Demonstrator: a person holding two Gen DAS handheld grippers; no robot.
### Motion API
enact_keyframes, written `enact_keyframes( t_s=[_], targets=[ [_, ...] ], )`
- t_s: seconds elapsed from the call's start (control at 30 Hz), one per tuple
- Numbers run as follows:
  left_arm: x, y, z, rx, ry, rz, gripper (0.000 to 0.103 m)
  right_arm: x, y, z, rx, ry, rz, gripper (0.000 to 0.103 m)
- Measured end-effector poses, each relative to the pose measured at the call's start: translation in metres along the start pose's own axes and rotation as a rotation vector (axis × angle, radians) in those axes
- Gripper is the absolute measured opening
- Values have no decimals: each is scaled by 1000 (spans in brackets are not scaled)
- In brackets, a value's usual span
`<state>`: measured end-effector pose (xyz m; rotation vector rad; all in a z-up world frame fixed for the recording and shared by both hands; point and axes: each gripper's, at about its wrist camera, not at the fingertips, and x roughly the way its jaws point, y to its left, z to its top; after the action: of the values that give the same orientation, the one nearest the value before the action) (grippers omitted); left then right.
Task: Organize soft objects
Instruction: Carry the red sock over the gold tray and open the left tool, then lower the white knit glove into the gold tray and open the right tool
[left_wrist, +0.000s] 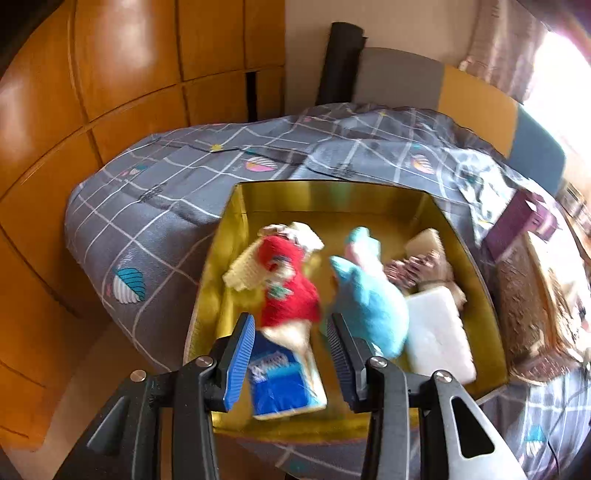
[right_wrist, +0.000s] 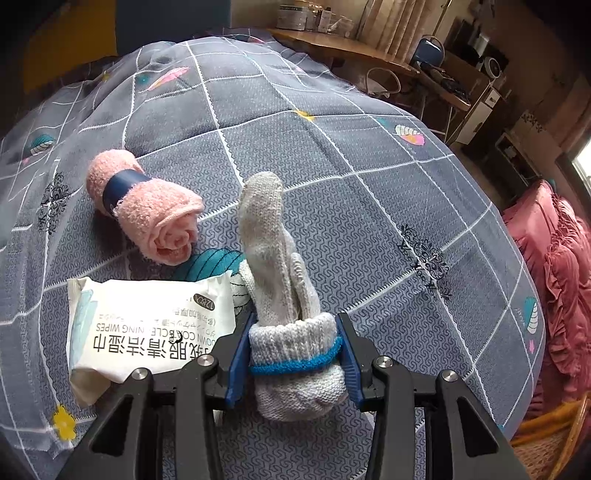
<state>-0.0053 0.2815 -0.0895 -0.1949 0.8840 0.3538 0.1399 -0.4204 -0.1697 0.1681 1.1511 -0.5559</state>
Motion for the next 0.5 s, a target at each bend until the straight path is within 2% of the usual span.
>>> enact_keyframes(
  t_s=[0.3, 0.5],
  targets=[
    [-21, -35, -10, 109, -52, -58, 41, -2, -3, 2, 21, -17, 7, 43],
    [-21, -52, -13, 154, -46, -77, 41, -9, -13, 6, 79, -53, 12, 41]
  ],
)
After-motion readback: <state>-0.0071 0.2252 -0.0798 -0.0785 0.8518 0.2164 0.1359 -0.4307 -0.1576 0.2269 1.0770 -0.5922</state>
